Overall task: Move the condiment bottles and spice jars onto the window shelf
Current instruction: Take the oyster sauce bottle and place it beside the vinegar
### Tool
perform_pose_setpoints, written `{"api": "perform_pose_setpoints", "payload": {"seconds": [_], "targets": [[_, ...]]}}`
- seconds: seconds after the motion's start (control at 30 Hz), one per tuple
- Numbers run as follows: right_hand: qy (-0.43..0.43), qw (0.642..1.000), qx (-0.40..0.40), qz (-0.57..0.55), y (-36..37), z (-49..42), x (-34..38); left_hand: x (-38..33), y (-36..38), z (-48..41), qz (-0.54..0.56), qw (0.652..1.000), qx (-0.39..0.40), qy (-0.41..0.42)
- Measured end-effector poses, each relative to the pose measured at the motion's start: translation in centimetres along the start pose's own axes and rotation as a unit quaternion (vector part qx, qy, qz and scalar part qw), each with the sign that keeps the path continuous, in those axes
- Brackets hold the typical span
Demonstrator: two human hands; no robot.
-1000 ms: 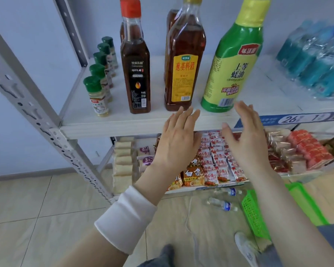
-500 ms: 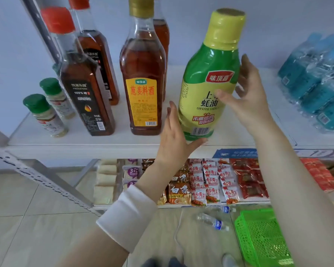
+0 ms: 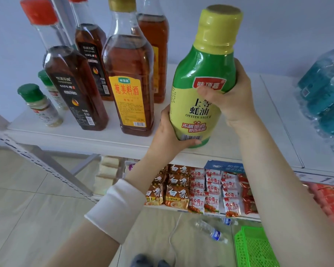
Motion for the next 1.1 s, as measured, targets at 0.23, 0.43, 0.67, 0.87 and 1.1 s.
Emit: {"api": "perform_pose_setpoints", "payload": {"seconds": [0.23,0.43,0.67,0.87,1.1], "targets": [[-0.009,1.000,0.019,-0.023,1.4,1.3,2.3,-0.8,-1.1,2.8,-0.006,1.000,-0.014,0.013],[-0.023,0.998,0.036,-0.039,4.6,3.8,6.3,-1.7,-4.9,7.3,-0.006,0.999,-0.040,0.027],[-0.022,0.992,0.097,-0.079,13.3,6.9,11.2,-0.2,-12.9,13.3,0.064,0.997,-0.050,0.007],[0.016,0.977,0.166,-0.131,27.1,10.1,13.3,4.1,-24.6,19.3,0.084,0.990,-0.107,-0.028],[0.084,0.948,0.251,-0.177,47.8,16.6,14.6,12.4,-40.8,29.4,0.114,0.966,-0.213,-0.091]]}}
Point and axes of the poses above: each hand's wrist, its own z-axis away from the middle knuckle, its own y-axis out of the palm, x = y × z, the point moved 9 cm from there along -z, towards the middle knuckle, and after that the axes turned 5 degrees about -y, right-handed, at the moved point
